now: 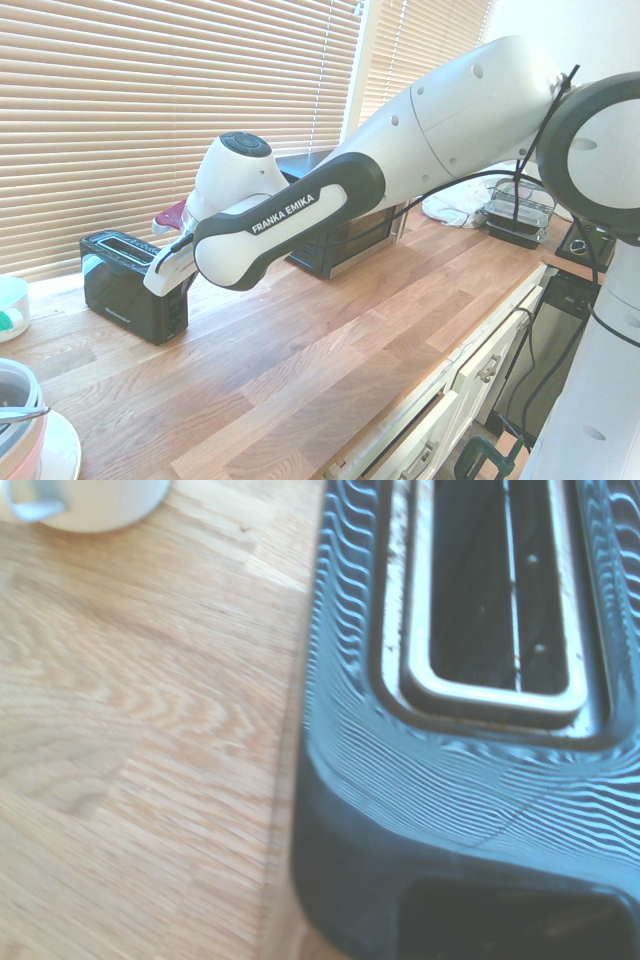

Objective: Press the toaster

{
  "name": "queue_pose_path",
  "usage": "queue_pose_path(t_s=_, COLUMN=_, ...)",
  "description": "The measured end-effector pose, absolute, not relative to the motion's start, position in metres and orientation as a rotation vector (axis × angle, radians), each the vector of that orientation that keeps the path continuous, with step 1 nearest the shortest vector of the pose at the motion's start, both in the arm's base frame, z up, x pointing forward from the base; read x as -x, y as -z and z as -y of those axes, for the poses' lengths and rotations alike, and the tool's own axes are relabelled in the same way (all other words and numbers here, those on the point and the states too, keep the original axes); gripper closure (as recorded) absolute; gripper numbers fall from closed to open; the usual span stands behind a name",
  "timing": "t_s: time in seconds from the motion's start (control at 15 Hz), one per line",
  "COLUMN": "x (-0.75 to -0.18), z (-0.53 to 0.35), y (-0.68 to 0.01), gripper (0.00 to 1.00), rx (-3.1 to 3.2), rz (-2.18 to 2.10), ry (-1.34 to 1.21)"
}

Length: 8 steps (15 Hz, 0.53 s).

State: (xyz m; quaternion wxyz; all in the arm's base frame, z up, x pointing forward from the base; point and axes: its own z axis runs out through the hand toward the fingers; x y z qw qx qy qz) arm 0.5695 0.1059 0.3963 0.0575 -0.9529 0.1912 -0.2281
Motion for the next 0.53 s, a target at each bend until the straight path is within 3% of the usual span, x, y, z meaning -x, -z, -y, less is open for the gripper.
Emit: queue_pose_path(t_s=0.53, x=-0.568, z=-0.112, y=-0.386, gripper=1.0, rx=2.932, rz=-0.586, ry=0.696)
